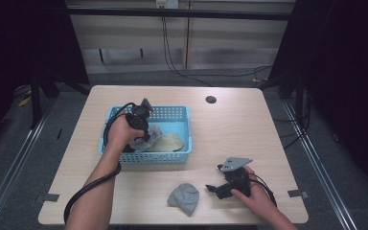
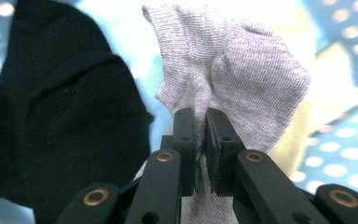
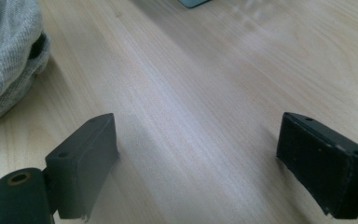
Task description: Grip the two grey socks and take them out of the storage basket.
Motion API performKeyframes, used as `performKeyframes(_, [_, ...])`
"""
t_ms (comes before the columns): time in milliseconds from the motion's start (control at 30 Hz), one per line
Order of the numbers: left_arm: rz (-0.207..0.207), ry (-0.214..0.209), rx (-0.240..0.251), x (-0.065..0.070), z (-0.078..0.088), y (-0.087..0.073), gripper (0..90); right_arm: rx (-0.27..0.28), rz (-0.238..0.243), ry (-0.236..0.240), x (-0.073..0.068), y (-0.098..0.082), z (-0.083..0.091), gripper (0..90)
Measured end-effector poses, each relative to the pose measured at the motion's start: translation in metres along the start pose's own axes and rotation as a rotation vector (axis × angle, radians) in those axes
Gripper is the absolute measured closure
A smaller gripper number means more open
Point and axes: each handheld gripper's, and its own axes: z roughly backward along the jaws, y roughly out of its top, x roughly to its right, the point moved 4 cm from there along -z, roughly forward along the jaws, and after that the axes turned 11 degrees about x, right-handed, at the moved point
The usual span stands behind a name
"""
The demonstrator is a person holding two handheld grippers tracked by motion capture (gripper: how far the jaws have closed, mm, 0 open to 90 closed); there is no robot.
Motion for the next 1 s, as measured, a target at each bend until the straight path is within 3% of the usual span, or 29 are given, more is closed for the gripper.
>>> performKeyframes(167, [-0.024, -0.031, 0.006, 0.01, 0.017, 0.006, 83.3, 0.003, 0.002, 0.001, 0.0, 0.0, 0.0, 11.7])
performKeyframes(500, [-0.082, -0.051, 0.003, 0.025, 0.044, 0.012, 83.0, 0.002, 0.003, 0.0, 0.0, 0.0, 0.0, 11.7])
performKeyframes(700, [-0.109, -0.081, 0.006, 0.035, 0.053, 0.013, 82.9, 0.003, 0.003, 0.0, 0.0, 0.0, 0.0, 11.7])
performKeyframes(1000, [-0.185, -0.123, -0.001, 0.059, 0.065, 0.012, 82.9, 0.002, 0.002, 0.0, 0.0, 0.0, 0.0, 11.7])
